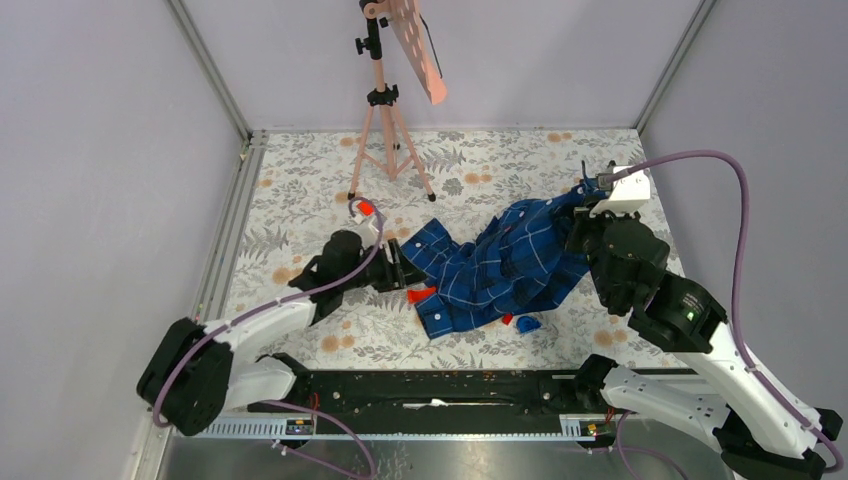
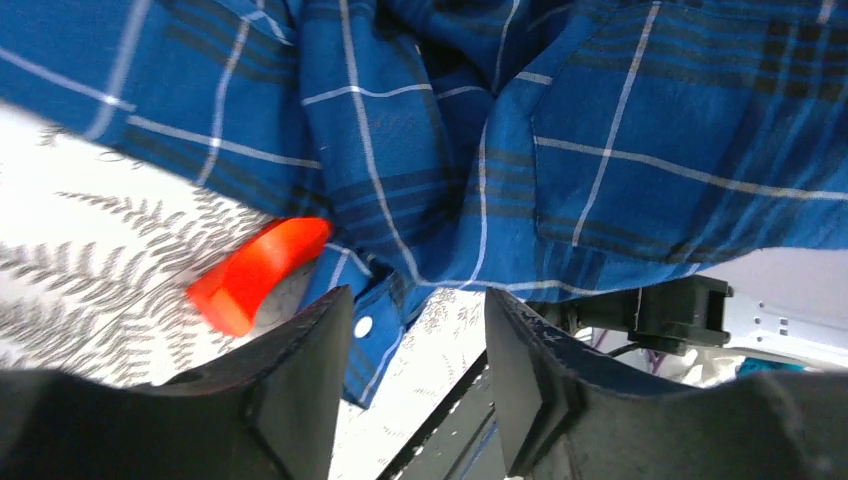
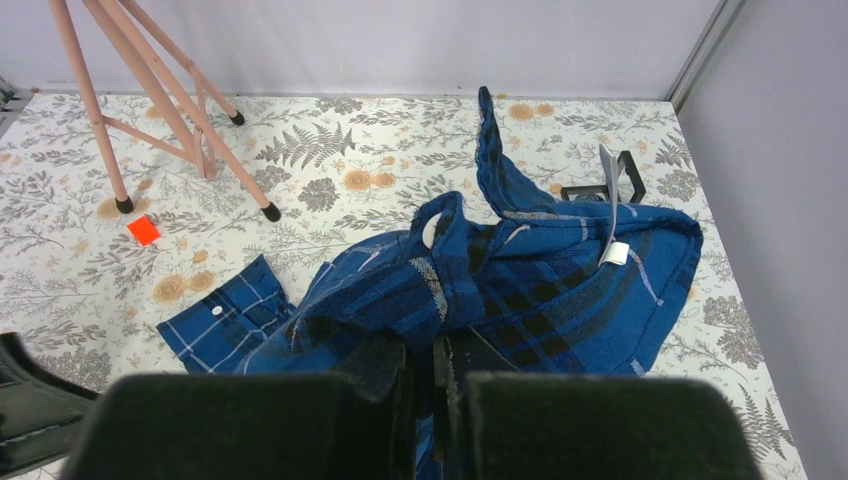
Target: Pin the brooch onto the clothing
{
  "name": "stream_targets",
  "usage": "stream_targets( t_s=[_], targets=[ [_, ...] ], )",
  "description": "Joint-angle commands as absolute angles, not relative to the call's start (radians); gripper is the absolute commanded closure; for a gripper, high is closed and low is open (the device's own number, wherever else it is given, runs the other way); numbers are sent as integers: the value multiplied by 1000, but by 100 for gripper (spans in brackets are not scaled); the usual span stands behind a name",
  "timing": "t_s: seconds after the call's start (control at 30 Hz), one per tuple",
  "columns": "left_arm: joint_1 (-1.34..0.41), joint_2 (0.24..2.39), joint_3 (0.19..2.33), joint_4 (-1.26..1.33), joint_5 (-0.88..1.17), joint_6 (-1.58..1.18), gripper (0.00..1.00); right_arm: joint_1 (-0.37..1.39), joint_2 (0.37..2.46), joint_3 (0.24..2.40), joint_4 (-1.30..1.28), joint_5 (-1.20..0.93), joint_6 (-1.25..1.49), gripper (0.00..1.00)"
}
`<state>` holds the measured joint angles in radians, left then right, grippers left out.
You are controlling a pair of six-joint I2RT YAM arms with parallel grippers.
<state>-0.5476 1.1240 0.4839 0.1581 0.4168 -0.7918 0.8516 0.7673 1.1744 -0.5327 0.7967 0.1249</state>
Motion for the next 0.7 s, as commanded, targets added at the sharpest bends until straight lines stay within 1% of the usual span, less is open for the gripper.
stream_targets(
  t_s=[0.0,0.2,0.33,0.43,0.67],
  targets=[
    [-604,1251,549,386,438,-903,50,848,751,1177,-476,820,157,100],
    [-643,1405,622,419,321,-951,56,848,730,1177,-493,789,176,100],
    [-665,1477,665,403,304,-939,56,848,718,1173,-496,787,168,100],
    [-699,1512,692,350,249,-918,56,848,718,1173,-498,787,158,100],
    [-701,1520,705,290,146,-873,55,848,710,1167,-499,787,156,100]
  ],
)
